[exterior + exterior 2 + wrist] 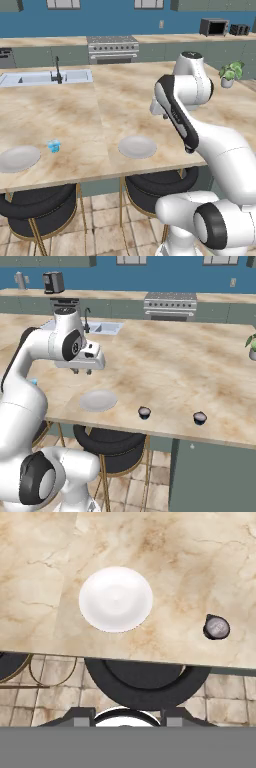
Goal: Place two yogurt containers on each plate.
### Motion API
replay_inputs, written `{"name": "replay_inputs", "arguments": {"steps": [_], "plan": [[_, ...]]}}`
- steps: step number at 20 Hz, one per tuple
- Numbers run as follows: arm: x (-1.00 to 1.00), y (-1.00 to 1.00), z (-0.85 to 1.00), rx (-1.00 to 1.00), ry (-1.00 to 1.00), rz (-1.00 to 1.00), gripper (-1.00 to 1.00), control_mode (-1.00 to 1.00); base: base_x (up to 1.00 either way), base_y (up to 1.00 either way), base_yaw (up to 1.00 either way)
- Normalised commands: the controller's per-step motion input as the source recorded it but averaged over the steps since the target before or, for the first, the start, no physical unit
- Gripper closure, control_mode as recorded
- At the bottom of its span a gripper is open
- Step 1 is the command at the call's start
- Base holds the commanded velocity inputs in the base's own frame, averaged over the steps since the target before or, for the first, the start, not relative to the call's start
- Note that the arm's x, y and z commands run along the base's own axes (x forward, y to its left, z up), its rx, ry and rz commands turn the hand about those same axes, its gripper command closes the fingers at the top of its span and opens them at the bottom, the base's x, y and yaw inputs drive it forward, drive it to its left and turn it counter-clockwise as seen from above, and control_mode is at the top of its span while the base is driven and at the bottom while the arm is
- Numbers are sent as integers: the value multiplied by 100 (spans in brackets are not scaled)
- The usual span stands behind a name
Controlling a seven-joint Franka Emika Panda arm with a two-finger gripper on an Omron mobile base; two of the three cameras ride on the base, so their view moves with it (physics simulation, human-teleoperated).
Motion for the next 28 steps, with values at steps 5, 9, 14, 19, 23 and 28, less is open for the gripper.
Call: {"name": "replay_inputs", "arguments": {"steps": [5, 9, 14, 19, 23, 28], "plan": [[0, 1, -8, 0, 1, -1, -100, -100, 0, 0, 0], [0, -35, -80, 0, 1, -12, -100, -100, 0, 0, 0], [2, -96, -95, 0, 5, -8, -100, -100, 0, 0, 0], [41, -58, -47, 0, 5, -5, -100, -100, 0, 0, 0], [60, -16, -24, 0, 1, 0, -100, -100, 0, 0, 0], [32, -36, -34, 0, 0, 0, -100, -100, 0, 0, 0]]}}
